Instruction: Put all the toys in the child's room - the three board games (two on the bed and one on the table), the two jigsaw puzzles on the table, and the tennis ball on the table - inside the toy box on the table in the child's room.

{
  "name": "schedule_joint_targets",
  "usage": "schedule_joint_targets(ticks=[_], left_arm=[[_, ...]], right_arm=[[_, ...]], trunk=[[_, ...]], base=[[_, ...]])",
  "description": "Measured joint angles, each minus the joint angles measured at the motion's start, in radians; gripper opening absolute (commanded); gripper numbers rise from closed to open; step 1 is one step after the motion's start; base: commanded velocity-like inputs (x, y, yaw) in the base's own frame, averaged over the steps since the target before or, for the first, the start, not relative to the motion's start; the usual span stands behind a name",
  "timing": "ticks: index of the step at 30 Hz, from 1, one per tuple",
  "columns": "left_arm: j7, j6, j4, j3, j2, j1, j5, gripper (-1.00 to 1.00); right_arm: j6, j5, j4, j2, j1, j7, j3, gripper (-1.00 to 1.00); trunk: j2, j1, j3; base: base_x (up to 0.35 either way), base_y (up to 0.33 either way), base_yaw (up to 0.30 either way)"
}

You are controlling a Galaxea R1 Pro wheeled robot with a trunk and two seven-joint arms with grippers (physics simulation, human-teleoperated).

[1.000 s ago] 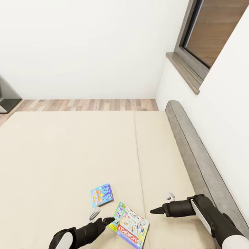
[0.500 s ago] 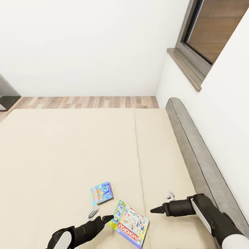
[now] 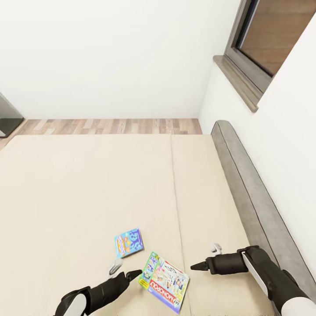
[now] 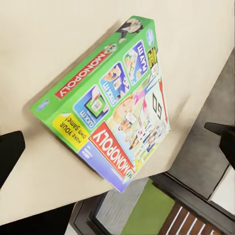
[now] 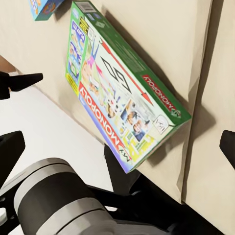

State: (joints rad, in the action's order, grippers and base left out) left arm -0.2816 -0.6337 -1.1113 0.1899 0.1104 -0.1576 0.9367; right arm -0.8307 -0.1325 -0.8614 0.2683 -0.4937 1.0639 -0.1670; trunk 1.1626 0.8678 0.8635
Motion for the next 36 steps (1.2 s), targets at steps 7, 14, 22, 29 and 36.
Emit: schedule_joint_targets(ticks=[7, 14, 22, 29, 36], left_arm=[[-0.04, 0.013, 0.001, 0.0, 0.019, 0.002, -0.001, 1.0], [-0.072, 0.032, 0.004, -0.001, 0.029, 0.004, -0.002, 1.0], [-0.088, 0.041, 0.03, -0.001, 0.032, 0.002, -0.001, 1.0], [-0.093, 0.044, 0.042, -0.001, 0.032, 0.001, -0.001, 1.0], [-0.095, 0.045, 0.048, 0.0, 0.032, 0.0, -0.001, 1.0]], right_arm=[[0.004, 0.0, 0.0, 0.001, -0.003, 0.0, 0.0, 1.0], [0.011, 0.0, 0.0, 0.002, -0.013, 0.0, 0.0, 1.0], [0.013, 0.0, 0.0, 0.004, -0.024, 0.005, 0.0, 1.0], [0.013, -0.001, 0.0, 0.004, -0.034, 0.007, 0.0, 1.0], [0.013, -0.001, 0.0, -0.001, -0.041, 0.005, 0.001, 1.0]], trunk=[[0.0, 0.0, 0.011], [0.0, 0.0, 0.023], [0.0, 0.0, 0.036], [0.0, 0.0, 0.047], [0.0, 0.0, 0.059]], base=[[0.0, 0.0, 0.0], [0.0, 0.0, 0.0], [0.0, 0.0, 0.0], [0.0, 0.0, 0.0], [0.0, 0.0, 0.0]])
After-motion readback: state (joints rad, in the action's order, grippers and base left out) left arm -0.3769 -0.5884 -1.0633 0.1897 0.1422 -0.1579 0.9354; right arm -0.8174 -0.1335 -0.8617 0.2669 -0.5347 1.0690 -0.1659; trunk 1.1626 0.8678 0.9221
